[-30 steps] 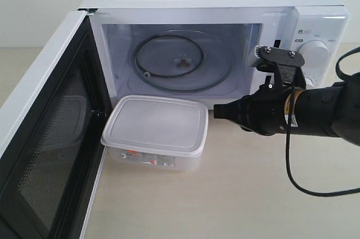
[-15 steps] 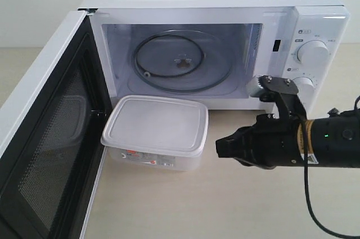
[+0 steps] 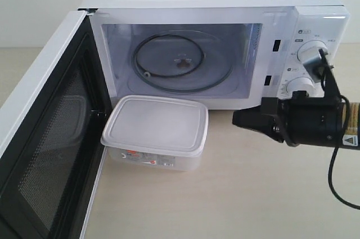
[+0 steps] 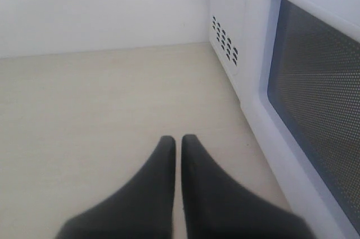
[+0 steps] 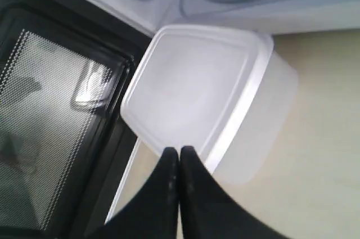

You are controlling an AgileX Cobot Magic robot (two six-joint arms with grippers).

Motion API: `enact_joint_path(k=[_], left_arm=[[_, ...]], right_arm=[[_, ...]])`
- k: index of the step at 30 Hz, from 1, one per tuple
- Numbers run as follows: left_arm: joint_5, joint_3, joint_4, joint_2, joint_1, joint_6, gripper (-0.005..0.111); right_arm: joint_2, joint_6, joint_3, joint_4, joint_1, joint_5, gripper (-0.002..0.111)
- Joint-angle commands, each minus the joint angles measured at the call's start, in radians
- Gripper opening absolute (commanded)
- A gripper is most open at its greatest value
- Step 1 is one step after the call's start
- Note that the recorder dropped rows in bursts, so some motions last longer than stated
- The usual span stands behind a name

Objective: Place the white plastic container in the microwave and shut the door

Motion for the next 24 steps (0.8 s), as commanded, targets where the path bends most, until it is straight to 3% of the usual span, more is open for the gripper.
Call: enact_joint_path(k=[1,10,17,19,22,24], left_arm=[[0.000,0.004,-0.006,-0.003,0.002,0.001,0.004],[0.000,0.004,-0.006,-0.003,0.002,0.001,0.004],[0.000,0.004,-0.006,-0.003,0.002,0.001,0.004],[0.000,0.004,-0.006,-0.003,0.002,0.001,0.004],[0.000,0.004,-0.006,-0.003,0.002,0.001,0.004],[0.000,0.004,-0.006,-0.003,0.002,0.001,0.004]], right_arm=[[0.153,-0.011,-0.006,-0.010,-0.006,-0.170,0.000],[0.352,0.079,-0.065,0.061,0.001,-0.250,0.000],[0.348,0.088,-0.067,0.058,0.001,-0.250,0.021],[0.348,0.088,-0.067,0.027,0.001,-0.250,0.016],[0.346,0.048,-0.067,0.012,0.004,-0.250,0.000],[0.311,0.044,-0.067,0.041,0.037,-0.250,0.000]])
